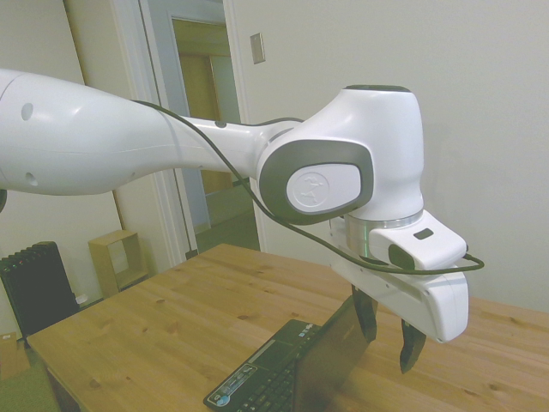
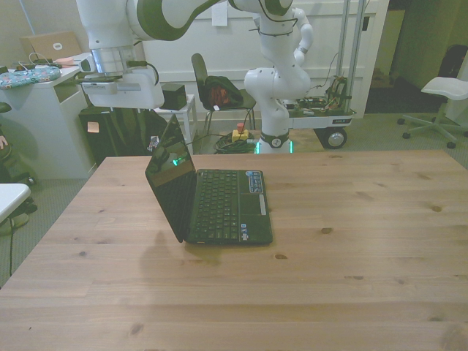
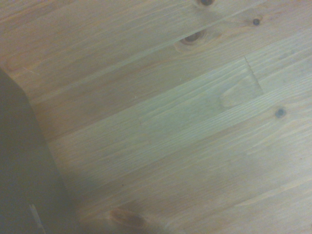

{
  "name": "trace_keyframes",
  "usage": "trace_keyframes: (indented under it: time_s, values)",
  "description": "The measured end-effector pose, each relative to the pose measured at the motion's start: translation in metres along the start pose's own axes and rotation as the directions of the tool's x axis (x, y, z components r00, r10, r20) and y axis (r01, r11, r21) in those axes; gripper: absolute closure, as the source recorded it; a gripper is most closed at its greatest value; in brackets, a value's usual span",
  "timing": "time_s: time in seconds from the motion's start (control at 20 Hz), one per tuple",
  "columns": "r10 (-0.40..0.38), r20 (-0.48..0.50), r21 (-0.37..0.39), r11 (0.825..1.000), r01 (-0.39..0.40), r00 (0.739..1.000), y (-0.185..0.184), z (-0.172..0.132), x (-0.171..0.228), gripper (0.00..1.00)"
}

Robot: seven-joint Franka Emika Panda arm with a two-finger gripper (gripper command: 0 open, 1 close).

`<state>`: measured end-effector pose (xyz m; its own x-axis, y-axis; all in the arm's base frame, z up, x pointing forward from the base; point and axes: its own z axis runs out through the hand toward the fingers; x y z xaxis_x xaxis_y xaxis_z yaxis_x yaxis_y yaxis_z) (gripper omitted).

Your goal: Close the laptop

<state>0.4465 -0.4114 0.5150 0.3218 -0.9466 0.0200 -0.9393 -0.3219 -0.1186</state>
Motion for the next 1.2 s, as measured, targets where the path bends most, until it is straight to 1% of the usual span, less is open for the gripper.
trace_keyframes:
  time_s: [0.75,1.0,1.2]
  values:
    - [-0.018,0.0,0.002,1.0,0.018,1.0,-0.009,-0.001,-0.006,1.0]
    - [-0.038,0.007,0.006,0.999,0.038,0.999,-0.025,-0.001,-0.021,1.0]
    - [-0.058,0.021,0.003,0.998,0.058,0.998,-0.043,0.004,-0.043,1.0]
